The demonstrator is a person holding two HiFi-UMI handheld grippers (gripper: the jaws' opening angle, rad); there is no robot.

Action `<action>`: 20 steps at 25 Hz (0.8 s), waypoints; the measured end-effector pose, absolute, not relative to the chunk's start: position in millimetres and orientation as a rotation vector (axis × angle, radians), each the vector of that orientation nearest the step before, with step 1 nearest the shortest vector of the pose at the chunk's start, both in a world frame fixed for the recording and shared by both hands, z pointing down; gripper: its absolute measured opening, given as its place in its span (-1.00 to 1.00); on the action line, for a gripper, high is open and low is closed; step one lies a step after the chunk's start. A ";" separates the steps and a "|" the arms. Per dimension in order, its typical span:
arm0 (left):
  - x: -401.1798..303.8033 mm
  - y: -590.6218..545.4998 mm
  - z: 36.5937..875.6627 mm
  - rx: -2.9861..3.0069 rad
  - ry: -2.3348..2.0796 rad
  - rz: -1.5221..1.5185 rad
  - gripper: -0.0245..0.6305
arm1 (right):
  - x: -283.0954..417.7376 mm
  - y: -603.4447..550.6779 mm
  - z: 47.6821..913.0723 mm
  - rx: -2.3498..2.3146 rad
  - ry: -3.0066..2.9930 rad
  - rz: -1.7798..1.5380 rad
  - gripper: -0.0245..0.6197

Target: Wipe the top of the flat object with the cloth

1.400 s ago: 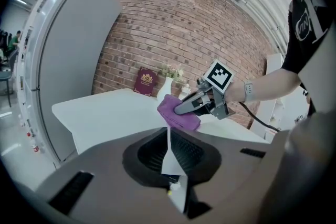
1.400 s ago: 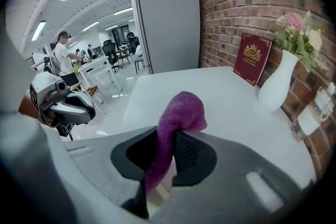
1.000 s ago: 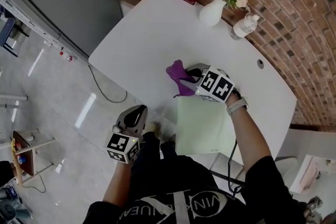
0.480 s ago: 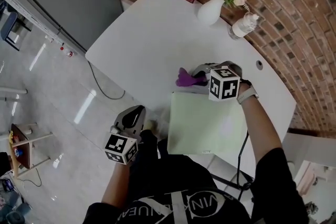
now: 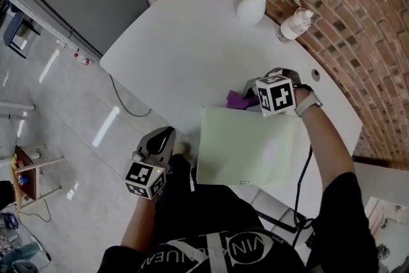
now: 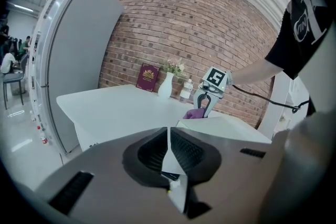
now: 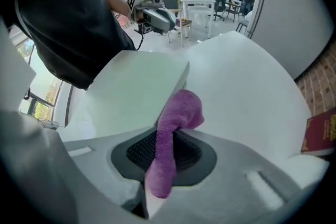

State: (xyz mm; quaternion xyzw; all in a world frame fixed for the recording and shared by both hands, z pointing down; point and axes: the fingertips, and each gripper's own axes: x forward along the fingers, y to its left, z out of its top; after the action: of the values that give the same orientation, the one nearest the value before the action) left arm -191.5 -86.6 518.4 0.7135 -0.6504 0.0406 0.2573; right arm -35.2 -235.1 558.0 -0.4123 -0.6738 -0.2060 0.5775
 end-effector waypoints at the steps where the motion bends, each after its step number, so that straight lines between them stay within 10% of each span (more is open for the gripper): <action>1: -187.7 -87.1 518.5 1.941 -1.758 0.116 -0.86 | -27.3 -238.0 559.4 -0.952 -1.572 -0.475 -0.73; 20: -128.8 -101.0 523.6 2.004 -1.664 0.199 -0.86 | 107.1 -317.4 570.0 -0.537 -1.593 -0.373 -0.73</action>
State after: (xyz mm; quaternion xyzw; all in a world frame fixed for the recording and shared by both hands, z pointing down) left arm -128.8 -101.0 523.6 0.7405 -0.6147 0.0736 0.2615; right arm 107.1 -317.4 570.0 -0.2365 -0.7018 -0.1643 0.6515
